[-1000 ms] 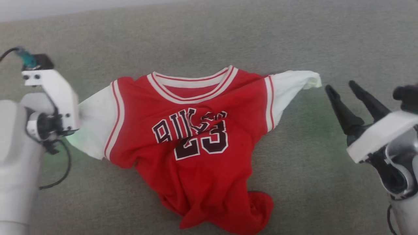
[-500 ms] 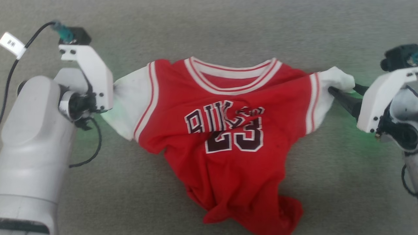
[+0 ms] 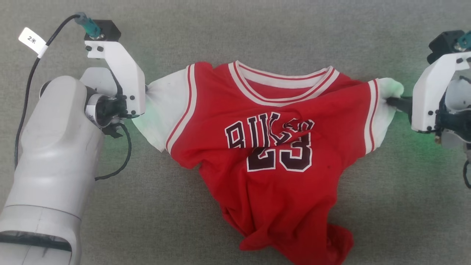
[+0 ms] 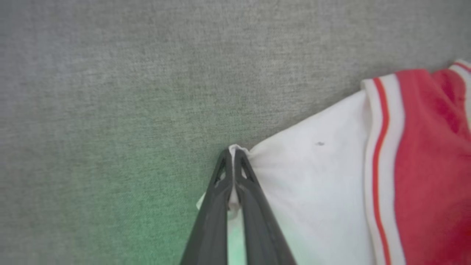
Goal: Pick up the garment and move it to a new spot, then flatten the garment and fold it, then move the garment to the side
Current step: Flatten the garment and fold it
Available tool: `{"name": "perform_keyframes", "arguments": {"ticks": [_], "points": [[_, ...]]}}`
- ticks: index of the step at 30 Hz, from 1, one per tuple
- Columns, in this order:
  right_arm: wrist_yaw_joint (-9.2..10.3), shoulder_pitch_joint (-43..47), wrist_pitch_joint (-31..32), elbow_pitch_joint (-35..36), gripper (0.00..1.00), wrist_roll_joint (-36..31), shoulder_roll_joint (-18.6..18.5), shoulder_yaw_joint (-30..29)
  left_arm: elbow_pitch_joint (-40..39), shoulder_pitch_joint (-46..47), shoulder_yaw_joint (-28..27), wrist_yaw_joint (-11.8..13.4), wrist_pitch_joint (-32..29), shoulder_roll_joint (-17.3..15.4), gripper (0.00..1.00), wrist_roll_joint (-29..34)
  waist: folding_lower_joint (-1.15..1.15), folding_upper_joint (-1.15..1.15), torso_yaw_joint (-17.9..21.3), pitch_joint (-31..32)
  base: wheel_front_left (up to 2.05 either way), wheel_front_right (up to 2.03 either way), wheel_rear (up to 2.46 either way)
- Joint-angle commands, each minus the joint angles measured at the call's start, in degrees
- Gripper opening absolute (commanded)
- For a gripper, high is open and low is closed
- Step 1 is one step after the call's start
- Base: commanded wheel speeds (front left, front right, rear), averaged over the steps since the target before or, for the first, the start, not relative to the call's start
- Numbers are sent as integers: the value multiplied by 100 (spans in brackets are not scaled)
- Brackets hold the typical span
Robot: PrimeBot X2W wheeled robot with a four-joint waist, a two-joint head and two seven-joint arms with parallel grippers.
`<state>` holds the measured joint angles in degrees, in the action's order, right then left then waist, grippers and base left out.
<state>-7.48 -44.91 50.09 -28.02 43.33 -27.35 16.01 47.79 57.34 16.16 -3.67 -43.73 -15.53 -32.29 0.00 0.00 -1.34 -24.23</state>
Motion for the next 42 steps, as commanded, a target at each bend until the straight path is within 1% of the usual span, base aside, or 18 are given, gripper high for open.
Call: {"name": "perform_keyframes", "arguments": {"ticks": [1, 6, 12, 14, 19, 22, 26, 33, 35, 38, 42], "points": [[-2, 85, -22, -36, 0, 125, 78, 97, 125, -13, -4, 60, 10, 13, 0, -33, 0, 0, 23, 143, 0, 0, 0], [0, -170, -226, 164, 0, 290, -19, 131, 54, 210, -23, 36, 95, -58, 0, -51, 0, 0, 127, 587, 0, 0, 0], [0, -488, -514, 300, 0, 350, -31, 205, -294, 415, -17, -1, 106, -253, 0, 1, 0, 0, 278, 1196, 0, 0, 0], [0, -562, -554, 319, 0, 347, -47, 234, -408, 499, -8, -20, 83, -298, 0, 20, 0, 0, 299, 1280, 0, 0, 0], [0, -942, -804, 434, 0, 372, 6, 422, -863, 746, -61, -5, 73, -471, 0, 12, 0, 0, 406, 1694, 0, 0, 0], [0, -1341, -1053, 480, 0, 339, 67, 605, -1209, 1007, -129, 34, 96, -621, 0, 39, 0, 0, 498, 1923, 0, 0, 0], [-1, -1739, -1283, 436, 0, 353, 145, 814, -1388, 1221, -174, 67, 25, -724, 0, 16, 0, 0, 582, 2107, 0, 0, 0], [0, -2363, -1513, 227, 0, 425, 217, 1110, -1565, 1541, -190, 116, -146, -858, 0, 16, 0, 0, 673, 2219, 0, 0, 0], [0, -2506, -1599, 121, 0, 418, 217, 1181, -1599, 1611, -205, 79, -73, -859, 0, -5, 0, 0, 682, 2185, 0, 0, 0], [0, -2733, -1885, -92, 0, 333, 220, 1231, -1653, 1753, -206, 13, 127, -833, 0, -2, 0, 0, 690, 2028, 0, 0, 0], [0, -3093, -2571, -499, 0, 65, 233, 1290, -1614, 2063, -153, -59, 581, -792, 0, 132, 0, 0, 682, 1667, 0, 0, 0]]}}
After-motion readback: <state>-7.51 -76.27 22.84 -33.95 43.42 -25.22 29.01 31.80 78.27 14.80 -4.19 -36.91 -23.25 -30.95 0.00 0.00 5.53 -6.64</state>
